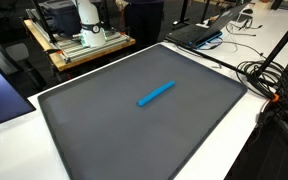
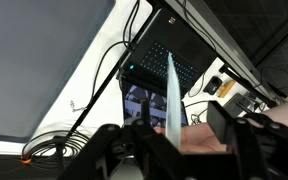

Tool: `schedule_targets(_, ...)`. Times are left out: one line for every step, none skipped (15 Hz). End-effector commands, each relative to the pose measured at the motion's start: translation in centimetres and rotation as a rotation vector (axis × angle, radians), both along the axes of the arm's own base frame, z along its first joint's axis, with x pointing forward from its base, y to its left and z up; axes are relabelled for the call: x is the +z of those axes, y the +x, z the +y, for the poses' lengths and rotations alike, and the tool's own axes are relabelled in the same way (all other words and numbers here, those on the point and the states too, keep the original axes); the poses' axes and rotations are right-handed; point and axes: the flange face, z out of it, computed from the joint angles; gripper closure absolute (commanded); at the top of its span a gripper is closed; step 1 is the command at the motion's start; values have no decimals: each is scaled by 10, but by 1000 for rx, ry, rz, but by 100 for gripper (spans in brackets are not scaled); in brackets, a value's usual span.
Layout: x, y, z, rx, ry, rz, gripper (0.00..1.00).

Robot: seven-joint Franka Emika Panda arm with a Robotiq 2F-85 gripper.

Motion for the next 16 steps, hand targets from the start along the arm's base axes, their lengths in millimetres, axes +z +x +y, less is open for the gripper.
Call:
schedule_targets(2, 0, 0, 35, 29, 4, 69)
schedule_targets(2, 0, 0, 37, 29, 3, 77)
schedule_targets(2, 0, 1, 38, 29, 3, 83)
schedule_targets(2, 0, 1, 41, 28, 3, 91)
schedule_targets(1, -1, 1, 43, 26, 3, 97)
schedule_targets(1, -1, 1, 42, 25, 2, 100)
schedule_targets(1, -1, 1, 43, 24, 3, 100)
schedule_targets(0, 0, 1, 43, 23, 2, 100)
schedule_targets(0, 0, 1, 43, 22, 2, 100)
schedule_targets(0, 0, 1, 45, 21, 2, 99)
schedule_targets(0, 0, 1, 46, 21, 1, 99)
schedule_targets(0, 1, 1, 43, 24, 2, 99)
schedule_targets(1, 2, 0, 40, 26, 4, 99)
schedule_targets(0, 4, -2, 15, 30, 14, 99)
schedule_targets(-1, 9, -5, -26, 12, 14, 99)
schedule_targets(-3, 15, -8, -84, -11, 19, 99)
